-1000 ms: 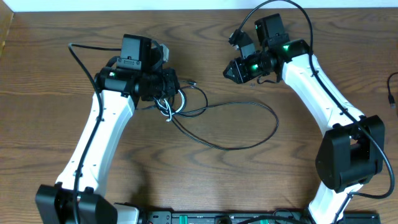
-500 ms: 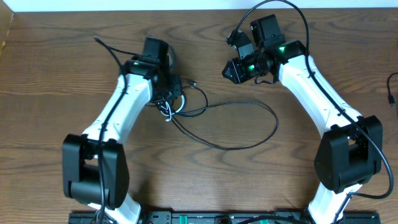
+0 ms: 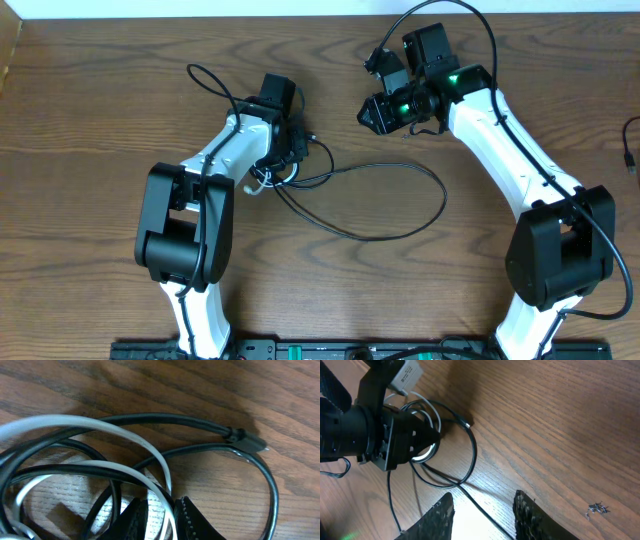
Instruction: Untangle cables
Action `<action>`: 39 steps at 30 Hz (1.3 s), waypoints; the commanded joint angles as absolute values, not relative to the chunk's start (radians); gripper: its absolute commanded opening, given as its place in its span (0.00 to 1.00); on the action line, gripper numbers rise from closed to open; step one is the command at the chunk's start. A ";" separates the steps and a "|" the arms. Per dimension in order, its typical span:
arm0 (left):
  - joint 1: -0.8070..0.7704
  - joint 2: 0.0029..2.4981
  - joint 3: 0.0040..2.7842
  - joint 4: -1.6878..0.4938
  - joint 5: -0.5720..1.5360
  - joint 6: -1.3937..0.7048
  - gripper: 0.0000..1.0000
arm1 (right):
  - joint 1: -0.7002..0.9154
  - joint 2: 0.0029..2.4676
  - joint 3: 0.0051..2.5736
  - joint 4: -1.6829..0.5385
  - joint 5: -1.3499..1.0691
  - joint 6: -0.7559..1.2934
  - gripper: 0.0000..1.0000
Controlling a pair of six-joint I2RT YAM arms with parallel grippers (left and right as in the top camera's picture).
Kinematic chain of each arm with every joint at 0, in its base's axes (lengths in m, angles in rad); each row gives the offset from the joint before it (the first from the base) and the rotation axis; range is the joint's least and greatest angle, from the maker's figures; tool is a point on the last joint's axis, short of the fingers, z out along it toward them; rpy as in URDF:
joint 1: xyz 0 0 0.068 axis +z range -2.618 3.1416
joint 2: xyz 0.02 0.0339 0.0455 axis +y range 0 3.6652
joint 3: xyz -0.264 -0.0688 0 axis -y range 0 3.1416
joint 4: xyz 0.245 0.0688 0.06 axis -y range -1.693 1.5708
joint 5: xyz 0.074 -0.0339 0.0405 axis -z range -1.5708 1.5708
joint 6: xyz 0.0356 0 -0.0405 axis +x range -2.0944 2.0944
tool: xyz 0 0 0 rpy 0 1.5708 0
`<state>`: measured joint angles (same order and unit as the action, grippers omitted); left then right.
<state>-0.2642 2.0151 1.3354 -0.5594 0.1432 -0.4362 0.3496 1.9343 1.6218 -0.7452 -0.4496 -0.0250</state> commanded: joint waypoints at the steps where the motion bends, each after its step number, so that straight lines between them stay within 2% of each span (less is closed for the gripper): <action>1: -0.266 2.014 1.332 -0.547 0.118 -0.463 0.19 | 0.355 1.903 1.638 -0.744 -0.447 -0.012 0.37; 16: -0.299 2.031 1.332 -0.515 0.067 -0.496 0.19 | 0.355 1.903 1.632 -0.757 -0.447 -0.012 0.44; 19: -0.300 2.031 1.332 -0.515 0.066 -0.496 0.08 | 0.355 1.903 1.632 -0.760 -0.447 -0.012 0.45; 23: -0.300 2.019 1.348 -0.538 0.073 -0.464 0.07 | 0.355 1.903 1.632 -0.759 -0.447 -0.012 0.45; 26: -0.300 1.940 1.399 -0.623 0.136 -0.395 0.07 | 0.355 1.903 1.632 -0.755 -0.456 -0.012 0.45; 32: -0.275 1.623 1.408 -0.723 0.451 -0.385 0.07 | 0.367 1.903 1.632 -0.735 -0.584 -0.015 0.48; 39: -0.264 1.385 1.408 -0.816 0.516 -0.378 0.08 | 0.381 1.903 1.632 -0.660 -0.796 -0.016 0.48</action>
